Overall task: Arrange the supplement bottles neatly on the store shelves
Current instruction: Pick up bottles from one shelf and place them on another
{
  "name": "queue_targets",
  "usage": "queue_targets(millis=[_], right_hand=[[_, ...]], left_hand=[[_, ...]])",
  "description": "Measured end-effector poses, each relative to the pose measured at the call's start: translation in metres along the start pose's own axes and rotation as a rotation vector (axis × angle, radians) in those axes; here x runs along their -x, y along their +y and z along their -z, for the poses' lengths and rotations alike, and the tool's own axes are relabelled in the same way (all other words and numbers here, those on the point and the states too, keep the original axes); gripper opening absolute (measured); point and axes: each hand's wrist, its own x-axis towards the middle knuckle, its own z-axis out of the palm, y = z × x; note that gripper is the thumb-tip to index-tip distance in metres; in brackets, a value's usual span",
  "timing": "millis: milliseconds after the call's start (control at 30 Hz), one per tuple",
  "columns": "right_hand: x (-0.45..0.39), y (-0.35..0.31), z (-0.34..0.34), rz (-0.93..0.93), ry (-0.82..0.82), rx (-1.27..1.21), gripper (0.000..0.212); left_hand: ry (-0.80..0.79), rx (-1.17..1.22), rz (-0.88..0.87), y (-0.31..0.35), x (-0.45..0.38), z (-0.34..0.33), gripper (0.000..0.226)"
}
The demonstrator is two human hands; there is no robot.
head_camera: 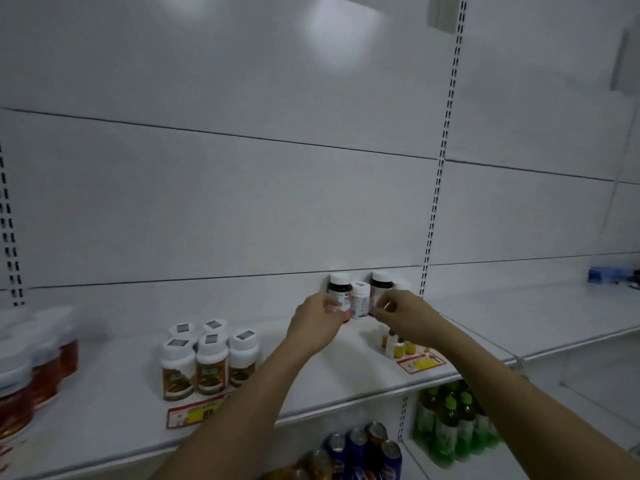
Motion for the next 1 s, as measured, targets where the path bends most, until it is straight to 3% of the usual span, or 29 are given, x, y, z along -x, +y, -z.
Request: queue_targets(millis=[267,500,667,867,1000], right_hand=[[-0.069,0.037,0.024,-0.077,0.121,-0.124,0.013],[-0.125,0.063,0.024,-0.012,0.148,-0.144,0.018],[-0.163,0.081,0.009,0.083,0.001,-0.148,0.013],[-0.193,0.086,-0.019,0.228,-0.141,0.038,0.028],[-0.201,0.087,-0.038,0.347,-0.206,0.162,0.032]], left_hand=[[0.104,0.035,0.038,-0.019,-0.067,-0.028,0.030],[0.243,0.040,0.042,-0.016,-0.116,-0.034,0.034],[0.333,0.058,0.066,-0.020,-0.137,-0.058,0.043],[0.367,0.045,0.045,-0.014,-0.164,-0.085,0.052],[0.440,-0.006,0.048,-0.019,-0.170,-0.091,0.036]])
